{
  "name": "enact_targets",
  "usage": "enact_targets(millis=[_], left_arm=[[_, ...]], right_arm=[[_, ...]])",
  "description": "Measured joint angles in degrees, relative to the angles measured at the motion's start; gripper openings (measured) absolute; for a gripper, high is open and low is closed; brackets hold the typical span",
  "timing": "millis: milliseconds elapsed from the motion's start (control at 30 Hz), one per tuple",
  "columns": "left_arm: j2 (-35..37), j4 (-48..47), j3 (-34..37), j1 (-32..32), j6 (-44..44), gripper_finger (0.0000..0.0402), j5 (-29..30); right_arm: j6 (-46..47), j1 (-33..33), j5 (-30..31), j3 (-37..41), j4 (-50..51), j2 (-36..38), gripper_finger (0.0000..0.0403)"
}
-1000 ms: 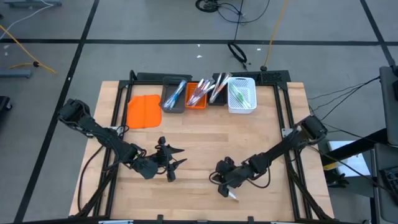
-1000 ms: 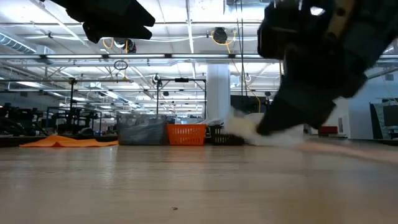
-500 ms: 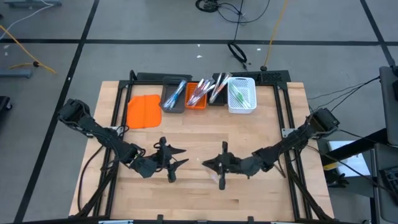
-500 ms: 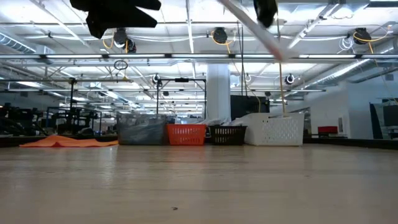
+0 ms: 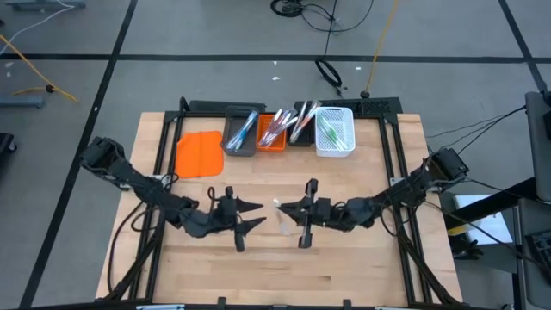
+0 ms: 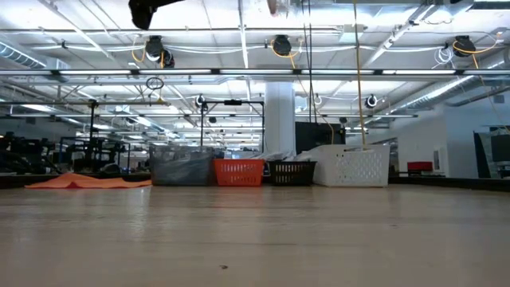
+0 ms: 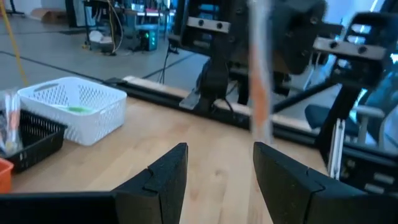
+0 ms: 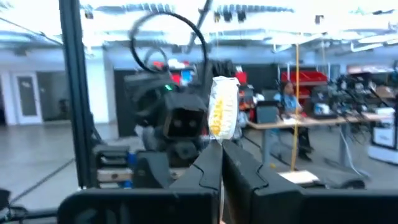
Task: Pick & Place Toothbrushes
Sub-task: Put the orange toothbrush into the black bin
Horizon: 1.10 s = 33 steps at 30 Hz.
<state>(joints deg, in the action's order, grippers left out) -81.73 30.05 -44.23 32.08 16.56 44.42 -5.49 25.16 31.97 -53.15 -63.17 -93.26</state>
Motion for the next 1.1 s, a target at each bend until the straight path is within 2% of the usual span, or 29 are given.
enact_targets(millis=[133, 367, 533, 667, 800, 967, 1100], left_arm=[[-0.38, 3.44, 0.00, -3.00, 0.07, 0.0182, -3.58], [-3.99, 12.15, -0.02, -6.98, 0.03, 0.0182, -15.74], [-6.75, 17.12, 0.00, -8.15, -0.37, 0.0182, -16.61], [-8.42, 19.58, -0.02, -9.10, 0.31, 0.0179, -20.29], [-9.64, 20.82, 0.00, -9.31, 0.46, 0.0133, -20.96], [-9.81, 20.72, 0.00, -9.27, -1.63, 0.0021, -22.34], [-9.81, 20.43, 0.00, -9.27, -1.66, 0.0009, -22.36]], right_arm=[[-1.30, -0.81, -2.19, -0.02, -2.05, 0.00, 0.0000], [-1.68, -1.65, -1.99, -0.02, -1.78, 0.00, 0.0000], [-1.88, -1.61, -2.02, -0.02, -1.65, 0.00, 0.0000], [-2.14, -1.65, -1.98, -0.04, -1.62, 0.00, 0.0000], [-2.27, -1.63, -1.88, -0.04, -1.11, 0.00, 0.0000], [-1.62, -1.77, -1.83, -0.04, 0.22, 0.00, 0.0000], [-1.34, -1.96, -1.84, -0.07, 1.13, 0.00, 0.0000]])
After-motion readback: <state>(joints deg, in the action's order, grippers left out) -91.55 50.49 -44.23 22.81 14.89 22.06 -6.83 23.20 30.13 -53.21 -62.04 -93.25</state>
